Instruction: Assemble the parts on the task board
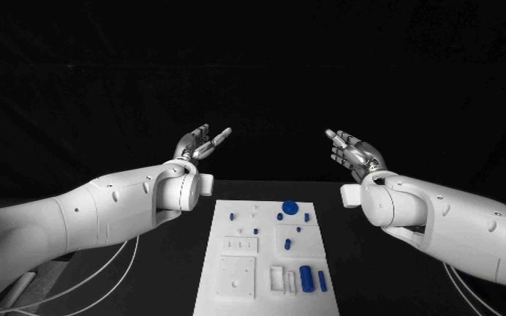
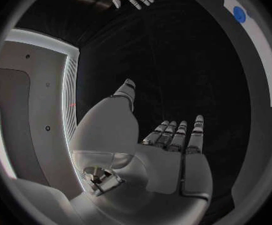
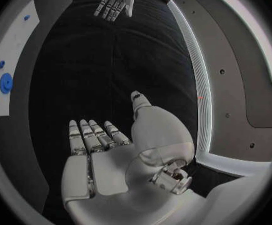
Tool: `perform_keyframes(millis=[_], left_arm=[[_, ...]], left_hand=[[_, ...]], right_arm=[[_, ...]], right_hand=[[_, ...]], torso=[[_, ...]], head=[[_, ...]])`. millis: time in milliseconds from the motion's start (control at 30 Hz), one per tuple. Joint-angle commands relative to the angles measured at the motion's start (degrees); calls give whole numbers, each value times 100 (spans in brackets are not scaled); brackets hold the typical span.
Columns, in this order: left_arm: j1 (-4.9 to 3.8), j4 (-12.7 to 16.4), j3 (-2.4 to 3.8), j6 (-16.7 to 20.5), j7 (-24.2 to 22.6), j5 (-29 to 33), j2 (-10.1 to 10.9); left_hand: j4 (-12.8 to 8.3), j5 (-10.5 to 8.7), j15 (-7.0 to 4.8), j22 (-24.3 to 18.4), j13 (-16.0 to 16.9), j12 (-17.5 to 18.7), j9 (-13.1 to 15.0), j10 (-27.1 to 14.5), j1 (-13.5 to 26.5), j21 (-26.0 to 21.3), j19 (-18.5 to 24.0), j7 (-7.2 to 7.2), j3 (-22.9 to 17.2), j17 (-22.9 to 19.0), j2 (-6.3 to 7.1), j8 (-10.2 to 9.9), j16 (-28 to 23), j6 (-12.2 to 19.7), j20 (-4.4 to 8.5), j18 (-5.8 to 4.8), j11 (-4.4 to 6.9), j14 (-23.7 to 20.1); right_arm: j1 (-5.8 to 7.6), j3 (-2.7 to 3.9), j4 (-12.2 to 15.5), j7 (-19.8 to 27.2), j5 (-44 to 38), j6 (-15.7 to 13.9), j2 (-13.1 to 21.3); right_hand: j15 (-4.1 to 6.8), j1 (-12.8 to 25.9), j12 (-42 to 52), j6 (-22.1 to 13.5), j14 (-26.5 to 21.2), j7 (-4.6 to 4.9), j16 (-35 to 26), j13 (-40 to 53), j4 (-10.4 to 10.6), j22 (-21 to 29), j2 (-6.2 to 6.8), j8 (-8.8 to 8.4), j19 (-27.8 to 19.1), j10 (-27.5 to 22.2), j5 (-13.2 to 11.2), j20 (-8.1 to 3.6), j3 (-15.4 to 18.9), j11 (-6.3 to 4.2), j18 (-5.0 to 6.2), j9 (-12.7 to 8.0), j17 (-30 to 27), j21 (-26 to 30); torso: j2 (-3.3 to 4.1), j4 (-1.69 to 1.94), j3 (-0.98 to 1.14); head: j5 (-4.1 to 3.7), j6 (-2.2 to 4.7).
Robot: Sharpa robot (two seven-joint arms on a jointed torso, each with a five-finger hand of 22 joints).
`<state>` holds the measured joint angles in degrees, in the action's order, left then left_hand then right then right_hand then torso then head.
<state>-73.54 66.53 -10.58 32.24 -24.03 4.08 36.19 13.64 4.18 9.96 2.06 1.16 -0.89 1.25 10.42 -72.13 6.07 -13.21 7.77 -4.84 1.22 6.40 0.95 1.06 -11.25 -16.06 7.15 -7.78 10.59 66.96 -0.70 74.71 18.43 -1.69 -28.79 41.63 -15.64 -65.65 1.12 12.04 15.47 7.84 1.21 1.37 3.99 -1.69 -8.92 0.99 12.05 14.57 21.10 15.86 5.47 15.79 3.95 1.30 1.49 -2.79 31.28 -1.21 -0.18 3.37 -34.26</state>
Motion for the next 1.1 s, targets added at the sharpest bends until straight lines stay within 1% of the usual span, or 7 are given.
perform_keyframes(millis=[33,333,533,700,867,933,1100], left_arm=[[-158,-302,-99,-880,325,304,-116],[-339,-619,-238,-1127,422,383,-234],[-340,-607,-238,-1173,443,373,-220],[-340,-622,-238,-1243,429,347,-215],[-340,-613,-238,-1295,414,312,-199],[-340,-608,-238,-1346,400,295,-186],[-341,-530,-239,-1491,379,222,-116]], left_hand=[[46,31,14,7,8,-36,8,53,-142,40,-17,36,-10,7,13,37,22,-44,-49,63,-12,50],[37,28,17,7,9,-37,10,67,-128,45,-15,44,-10,8,14,39,23,-58,-50,60,-21,56],[-53,25,11,9,14,-42,12,139,-97,55,-30,64,-5,10,-43,40,25,-100,-50,66,-39,90],[-434,13,-1,17,29,-56,26,377,54,107,-86,78,43,24,-271,54,39,-309,-53,92,-55,271],[-664,32,396,152,63,-90,50,953,102,639,-1101,402,108,131,-414,80,298,-656,77,5,-403,1781],[-783,36,360,195,88,-105,73,1431,86,854,-1553,419,157,162,-518,106,443,-1007,156,-31,-424,2316],[-1260,112,81,329,217,-355,196,4407,-94,1480,-3031,346,417,237,-871,354,1120,-3032,534,-78,-264,3999]], right_arm=[[126,-9,-294,-801,-377,1401,-65],[367,-33,-833,-1354,-560,2288,-175],[376,-34,-980,-1244,-918,2075,-189],[373,-34,-1014,-1043,-1315,1943,-205],[372,-33,-1066,-954,-2096,1870,-229],[370,-33,-1107,-925,-2653,1819,-254],[362,-33,-1171,-941,-3818,1716,-301]], right_hand=[[-49,-109,33,42,22,666,34,8,-10,-7,-18,40,19,20,31,34,17,34,81,7,6,-24],[-45,-325,41,167,146,667,42,16,-392,-15,42,50,84,143,-24,29,-47,29,104,16,13,-43],[18,-627,70,689,687,624,69,47,-881,-44,146,83,412,700,106,-14,-84,-57,182,49,41,-143],[199,-772,117,1638,1849,488,127,98,-1424,-158,194,137,1862,1722,344,-165,-362,-224,364,102,97,-553],[434,-791,164,2594,3756,369,217,145,-1625,-249,223,186,3355,2860,447,-394,-549,-401,438,149,189,-966],[507,-734,162,2998,4124,328,194,171,-1722,-216,253,176,3590,3370,296,-486,-846,-465,404,157,192,-972],[795,-446,215,4437,4898,163,229,198,-1815,-245,587,252,4264,4533,-84,-806,-1871,-700,320,238,228,-1063]], torso=[[0,-3,-1],[0,-3,-1],[2,-2,0],[3,-6,1],[5,7,-4],[3,6,-3],[4,8,-13]], head=[[1,-2],[1,-2],[-16,-29],[-12,-35],[0,-49],[-5,-55],[-11,-67]])
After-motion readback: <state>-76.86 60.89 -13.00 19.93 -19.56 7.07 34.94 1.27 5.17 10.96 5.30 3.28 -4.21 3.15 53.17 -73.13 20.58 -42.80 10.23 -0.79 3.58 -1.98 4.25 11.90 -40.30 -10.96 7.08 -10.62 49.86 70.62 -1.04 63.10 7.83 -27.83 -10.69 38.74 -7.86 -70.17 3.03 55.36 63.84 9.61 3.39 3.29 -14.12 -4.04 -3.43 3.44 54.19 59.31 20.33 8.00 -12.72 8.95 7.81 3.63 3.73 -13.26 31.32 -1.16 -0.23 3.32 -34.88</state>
